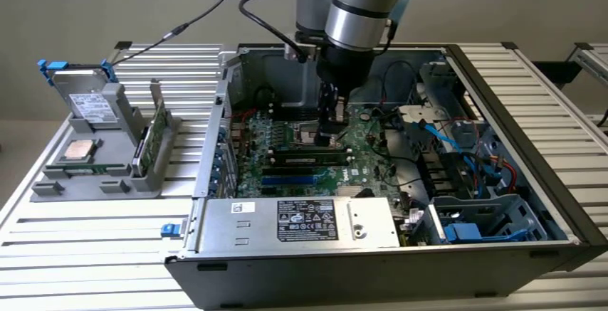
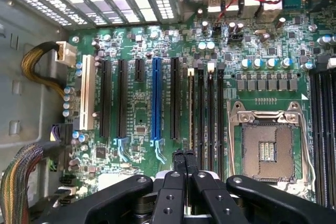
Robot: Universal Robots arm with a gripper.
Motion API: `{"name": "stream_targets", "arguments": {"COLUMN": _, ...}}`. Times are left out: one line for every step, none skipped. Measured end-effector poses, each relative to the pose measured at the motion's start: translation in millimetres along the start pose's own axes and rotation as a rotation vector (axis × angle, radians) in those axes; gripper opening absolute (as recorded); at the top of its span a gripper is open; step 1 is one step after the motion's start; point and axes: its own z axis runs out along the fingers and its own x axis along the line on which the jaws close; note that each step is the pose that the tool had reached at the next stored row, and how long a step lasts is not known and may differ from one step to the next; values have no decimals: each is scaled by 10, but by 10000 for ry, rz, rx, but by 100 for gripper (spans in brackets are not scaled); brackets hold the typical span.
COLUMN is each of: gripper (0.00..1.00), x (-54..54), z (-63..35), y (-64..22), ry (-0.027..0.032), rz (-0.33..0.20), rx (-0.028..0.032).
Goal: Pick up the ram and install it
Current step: 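Press down the ram until it locks into place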
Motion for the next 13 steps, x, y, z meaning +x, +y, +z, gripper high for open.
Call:
{"name": "stream_targets", "arguments": {"gripper": 10, "x": 0, "z": 1, "y": 0, "ry": -21, "rz": 126, "rx": -20}}
{"name": "stream_targets", "arguments": {"gripper": 10, "x": 0, "z": 3, "y": 0, "ry": -41, "rz": 247, "rx": -38}}
{"name": "stream_targets", "arguments": {"gripper": 10, "x": 0, "z": 4, "y": 0, "ry": -60, "rz": 366, "rx": -56}}
{"name": "stream_targets", "arguments": {"gripper": 10, "x": -1, "z": 5, "y": 0, "ry": -80, "rz": 480, "rx": -70}}
{"name": "stream_targets", "arguments": {"gripper": 10, "x": -1, "z": 7, "y": -1, "ry": -99, "rz": 583, "rx": -81}}
{"name": "stream_targets", "arguments": {"gripper": 10, "x": -2, "z": 10, "y": -1, "ry": -115, "rz": 674, "rx": -89}}
{"name": "stream_targets", "arguments": {"gripper": 10, "x": -2, "z": 13, "y": -1, "ry": -126, "rz": 738, "rx": -91}}
{"name": "stream_targets", "arguments": {"gripper": 10, "x": -2, "z": 16, "y": 0, "ry": -134, "rz": 802, "rx": -93}}
{"name": "stream_targets", "arguments": {"gripper": 10, "x": -2, "z": 19, "y": 2, "ry": -144, "rz": 861, "rx": -93}}
{"name": "stream_targets", "arguments": {"gripper": 10, "x": -2, "z": 22, "y": 3, "ry": -152, "rz": 920, "rx": -94}}
{"name": "stream_targets", "arguments": {"gripper": 10, "x": -3, "z": 26, "y": 5, "ry": -161, "rz": 980, "rx": -95}}
{"name": "stream_targets", "arguments": {"gripper": 10, "x": -4, "z": 30, "y": 7, "ry": -168, "rz": 1040, "rx": -96}}
{"name": "stream_targets", "arguments": {"gripper": 10, "x": -4, "z": 35, "y": 9, "ry": -176, "rz": 1100, "rx": -98}}
